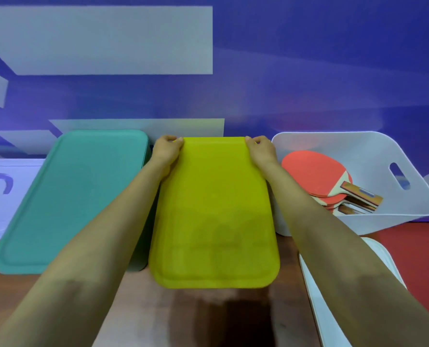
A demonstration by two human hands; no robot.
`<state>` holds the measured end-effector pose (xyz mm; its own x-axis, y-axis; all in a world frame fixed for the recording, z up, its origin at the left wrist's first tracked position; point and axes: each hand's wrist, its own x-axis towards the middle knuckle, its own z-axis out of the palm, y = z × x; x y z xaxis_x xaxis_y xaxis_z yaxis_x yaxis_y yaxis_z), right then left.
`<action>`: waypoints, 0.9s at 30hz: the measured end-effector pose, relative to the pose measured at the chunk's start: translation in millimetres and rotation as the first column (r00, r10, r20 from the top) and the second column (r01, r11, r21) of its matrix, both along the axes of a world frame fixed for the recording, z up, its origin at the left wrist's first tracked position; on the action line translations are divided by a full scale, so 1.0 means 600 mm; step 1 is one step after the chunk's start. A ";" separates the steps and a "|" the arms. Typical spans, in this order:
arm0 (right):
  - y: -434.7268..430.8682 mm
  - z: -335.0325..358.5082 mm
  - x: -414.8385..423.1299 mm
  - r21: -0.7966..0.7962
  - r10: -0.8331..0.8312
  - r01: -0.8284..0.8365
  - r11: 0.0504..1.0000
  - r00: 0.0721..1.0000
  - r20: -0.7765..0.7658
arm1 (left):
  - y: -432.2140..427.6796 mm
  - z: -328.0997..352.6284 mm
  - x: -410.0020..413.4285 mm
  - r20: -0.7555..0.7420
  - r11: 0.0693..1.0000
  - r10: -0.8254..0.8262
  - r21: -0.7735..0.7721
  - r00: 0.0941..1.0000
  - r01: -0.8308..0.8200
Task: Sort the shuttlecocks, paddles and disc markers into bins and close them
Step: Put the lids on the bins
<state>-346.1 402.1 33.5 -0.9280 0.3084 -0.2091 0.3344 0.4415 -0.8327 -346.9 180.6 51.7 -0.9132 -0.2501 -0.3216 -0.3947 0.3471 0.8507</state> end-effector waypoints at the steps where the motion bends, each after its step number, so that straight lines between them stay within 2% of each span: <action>1: 0.001 -0.006 -0.003 -0.024 -0.015 0.015 1.000 1.000 -0.016 | -0.004 -0.002 -0.004 0.022 0.997 0.022 0.077 1.000 -0.023; 3: 0.003 -0.015 -0.007 -0.056 -0.039 0.036 0.998 0.998 -0.042 | -0.007 -0.010 -0.011 0.030 0.991 0.048 0.126 0.998 -0.051; 11: 0.004 -0.027 -0.015 -0.054 -0.049 0.044 0.998 0.993 -0.111 | -0.007 -0.034 -0.025 -0.044 0.987 0.142 0.088 0.989 -0.138; 13: 0.001 -0.023 -0.007 0.034 -0.005 0.010 0.999 0.991 -0.135 | 0.000 -0.031 -0.018 -0.115 0.993 0.109 -0.026 0.987 -0.113; 14: -0.001 -0.019 -0.003 0.104 0.034 -0.019 0.994 0.989 -0.143 | 0.004 -0.029 -0.011 -0.161 0.984 0.052 -0.158 0.986 -0.078; 15: -0.003 -0.016 0.000 0.184 0.078 -0.051 0.982 0.987 -0.142 | 0.009 -0.029 -0.002 -0.202 0.937 -0.048 -0.348 0.978 -0.026; 16: -0.007 -0.012 0.005 0.286 0.136 -0.093 0.954 0.982 -0.133 | 0.013 -0.032 0.008 -0.218 0.839 -0.173 -0.543 0.961 0.027; 17: -0.013 -0.008 0.013 0.403 0.201 -0.136 0.905 0.972 -0.122 | 0.021 -0.035 0.022 -0.213 0.724 -0.290 -0.687 0.933 0.068; 18: -0.021 -0.005 0.024 0.508 0.267 -0.172 0.844 0.956 -0.119 | 0.031 -0.037 0.040 -0.178 0.638 -0.382 -0.761 0.907 0.119; 20: -0.042 -0.002 0.067 0.598 0.393 -0.262 0.758 0.914 -0.097 | 0.051 -0.037 0.096 -0.042 0.559 -0.469 -0.787 0.882 0.260; 22: -0.064 -0.008 0.141 0.604 0.482 -0.367 0.708 0.876 -0.033 | 0.056 -0.042 0.174 0.068 0.504 -0.518 -0.781 0.853 0.368; 24: -0.073 -0.020 0.229 0.650 0.513 -0.380 0.658 0.858 -0.018 | 0.043 -0.049 0.261 0.063 0.466 -0.559 -0.801 0.827 0.376; 27: -0.075 -0.030 0.314 0.754 0.485 -0.282 0.592 0.873 -0.054 | 0.027 -0.054 0.325 0.007 0.425 -0.583 -0.849 0.812 0.313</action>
